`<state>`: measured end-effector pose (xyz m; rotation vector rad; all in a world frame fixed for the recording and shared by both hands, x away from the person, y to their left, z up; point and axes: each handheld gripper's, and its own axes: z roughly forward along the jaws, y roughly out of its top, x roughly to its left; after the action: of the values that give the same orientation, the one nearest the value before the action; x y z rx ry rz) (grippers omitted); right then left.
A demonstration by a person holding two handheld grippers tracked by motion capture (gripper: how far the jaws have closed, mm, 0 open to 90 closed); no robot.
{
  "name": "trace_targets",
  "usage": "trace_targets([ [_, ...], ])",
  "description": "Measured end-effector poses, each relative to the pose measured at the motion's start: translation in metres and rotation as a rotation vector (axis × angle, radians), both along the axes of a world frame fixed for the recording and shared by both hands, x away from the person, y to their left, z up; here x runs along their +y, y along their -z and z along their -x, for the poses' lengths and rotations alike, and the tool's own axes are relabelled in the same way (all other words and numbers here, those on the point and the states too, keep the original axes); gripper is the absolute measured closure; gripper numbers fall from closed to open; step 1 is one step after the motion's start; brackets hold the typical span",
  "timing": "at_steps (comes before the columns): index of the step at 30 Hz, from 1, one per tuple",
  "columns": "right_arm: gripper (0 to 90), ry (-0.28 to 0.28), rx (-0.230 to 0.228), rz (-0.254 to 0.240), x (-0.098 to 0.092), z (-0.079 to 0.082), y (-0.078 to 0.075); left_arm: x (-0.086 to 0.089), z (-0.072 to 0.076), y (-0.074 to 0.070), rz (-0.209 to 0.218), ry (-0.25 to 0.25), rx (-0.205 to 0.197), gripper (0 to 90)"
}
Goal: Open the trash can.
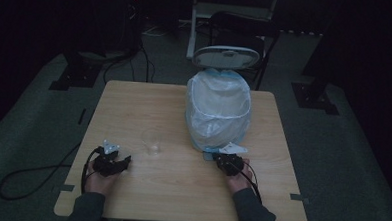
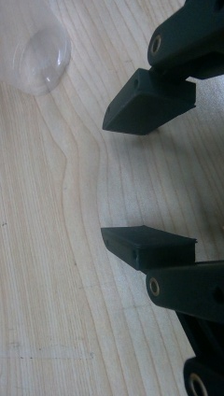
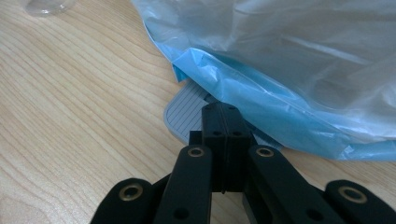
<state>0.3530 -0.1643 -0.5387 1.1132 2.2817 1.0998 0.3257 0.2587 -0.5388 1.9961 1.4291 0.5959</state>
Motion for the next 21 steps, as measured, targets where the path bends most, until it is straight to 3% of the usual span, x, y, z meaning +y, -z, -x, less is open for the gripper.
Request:
trace_targets([
  [21,90.0,-0.004,0.003,-0.012,-0.0017,-0.0007,0.0007,0.0005,0.0008,-0.0013,-0.001,0.006,0.008,46.8],
])
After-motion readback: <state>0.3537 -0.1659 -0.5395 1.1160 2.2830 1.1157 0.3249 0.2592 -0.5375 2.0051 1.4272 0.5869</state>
